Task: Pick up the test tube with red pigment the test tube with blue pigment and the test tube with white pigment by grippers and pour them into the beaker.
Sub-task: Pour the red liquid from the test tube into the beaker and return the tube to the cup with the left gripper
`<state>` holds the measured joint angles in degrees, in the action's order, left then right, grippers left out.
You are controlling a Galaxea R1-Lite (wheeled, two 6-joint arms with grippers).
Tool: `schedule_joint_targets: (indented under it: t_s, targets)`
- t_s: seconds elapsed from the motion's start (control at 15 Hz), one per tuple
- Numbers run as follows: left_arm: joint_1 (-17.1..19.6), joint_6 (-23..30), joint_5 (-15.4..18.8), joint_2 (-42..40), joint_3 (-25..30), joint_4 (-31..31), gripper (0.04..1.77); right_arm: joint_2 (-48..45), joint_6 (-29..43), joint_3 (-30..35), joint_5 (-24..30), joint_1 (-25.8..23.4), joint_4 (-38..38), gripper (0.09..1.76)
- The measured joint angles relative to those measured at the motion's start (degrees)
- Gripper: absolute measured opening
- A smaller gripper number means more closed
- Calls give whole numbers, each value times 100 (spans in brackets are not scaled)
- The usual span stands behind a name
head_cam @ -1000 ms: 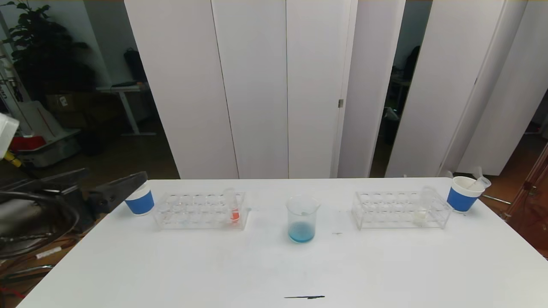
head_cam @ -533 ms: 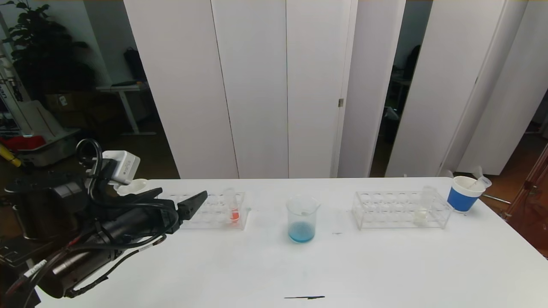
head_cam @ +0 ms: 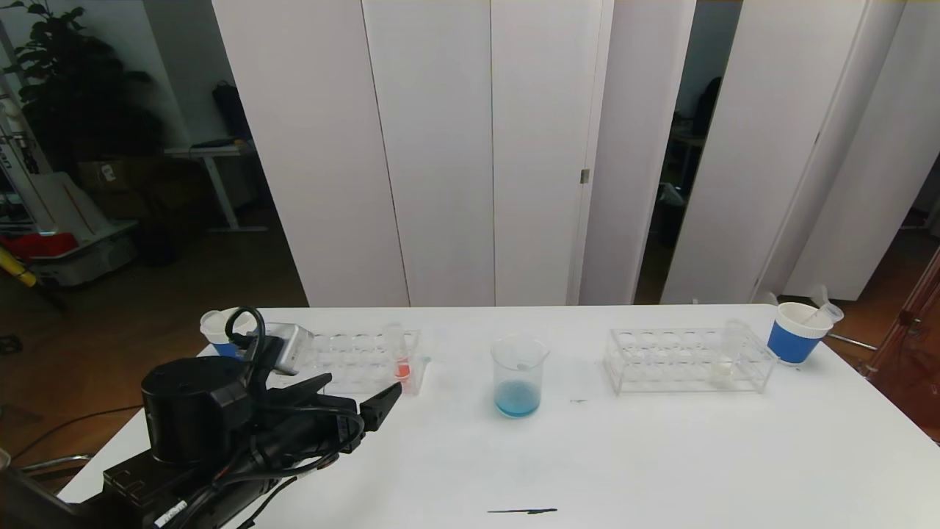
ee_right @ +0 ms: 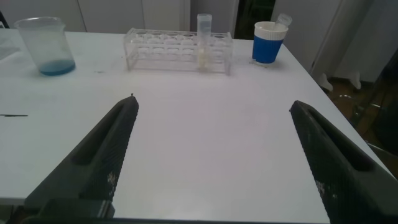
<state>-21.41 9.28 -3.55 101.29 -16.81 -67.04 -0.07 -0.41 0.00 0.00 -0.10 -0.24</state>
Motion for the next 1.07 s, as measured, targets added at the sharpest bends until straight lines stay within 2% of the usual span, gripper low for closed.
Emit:
schedule_joint_targets:
  t_s: [0.13,0.47,0.6,0.87,1.07]
  targets:
    - [-59,67,-69,317,-121,-206,175,0,0,0,0,2,0,175]
    - [-65,135,-700,1156,-833,-407,175,0,0,0,0,0,2,175]
    - [-45,213,-1070,1417,-1176,-422,175,0,0,0,0,0,0,175]
    - [-33,212,-1351,1914,-1607,-711,175,0,1,0,0,0,0,175]
    - [-34,166,-1704,2275,-1802,-1078,175,0,0,0,0,0,0,175]
